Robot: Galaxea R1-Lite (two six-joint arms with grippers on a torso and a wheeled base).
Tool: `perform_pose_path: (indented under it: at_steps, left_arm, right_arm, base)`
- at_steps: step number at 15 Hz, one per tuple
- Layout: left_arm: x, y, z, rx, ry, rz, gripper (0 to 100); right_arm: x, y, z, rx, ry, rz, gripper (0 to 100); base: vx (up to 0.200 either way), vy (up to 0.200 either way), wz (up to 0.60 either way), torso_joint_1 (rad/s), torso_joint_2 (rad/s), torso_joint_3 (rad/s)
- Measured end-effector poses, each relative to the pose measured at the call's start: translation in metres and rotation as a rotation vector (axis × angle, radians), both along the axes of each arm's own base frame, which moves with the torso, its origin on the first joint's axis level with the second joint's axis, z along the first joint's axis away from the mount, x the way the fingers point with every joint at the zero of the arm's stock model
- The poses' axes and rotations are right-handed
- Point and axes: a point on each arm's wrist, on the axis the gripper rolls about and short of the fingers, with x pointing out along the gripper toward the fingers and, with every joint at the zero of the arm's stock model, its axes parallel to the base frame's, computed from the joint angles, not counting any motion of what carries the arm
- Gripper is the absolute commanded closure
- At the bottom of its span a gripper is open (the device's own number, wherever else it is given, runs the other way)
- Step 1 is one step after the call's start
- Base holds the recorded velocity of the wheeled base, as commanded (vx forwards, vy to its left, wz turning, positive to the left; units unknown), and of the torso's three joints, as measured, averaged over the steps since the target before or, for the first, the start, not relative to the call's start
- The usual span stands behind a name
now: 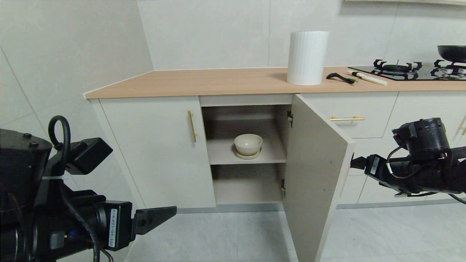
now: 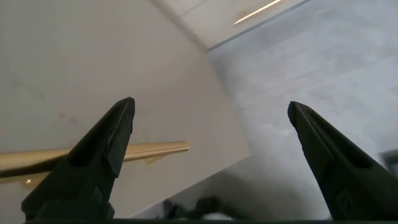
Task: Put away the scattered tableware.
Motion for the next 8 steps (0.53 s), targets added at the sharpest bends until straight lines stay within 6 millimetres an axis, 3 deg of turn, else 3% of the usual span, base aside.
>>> perform_pose_path:
  at_steps: [4, 8]
  left_arm:
    - [0.001, 0.000, 0.002, -0.008, -0.012, 0.000, 0]
    - [0.002, -0.001, 0.002, -0.009, -0.028, 0.012, 0]
  right_arm:
    - [0.008, 0.045, -0.002, 0.039, 0.004, 0.187, 0]
    - [0.028, 0.087, -0.006, 0.001, -0.020, 0.327, 0]
  base:
    - [0.000, 0.000, 0.00, 0.000, 0.00, 0.000]
    - [0.000, 0.000, 0.00, 0.000, 0.00, 0.000]
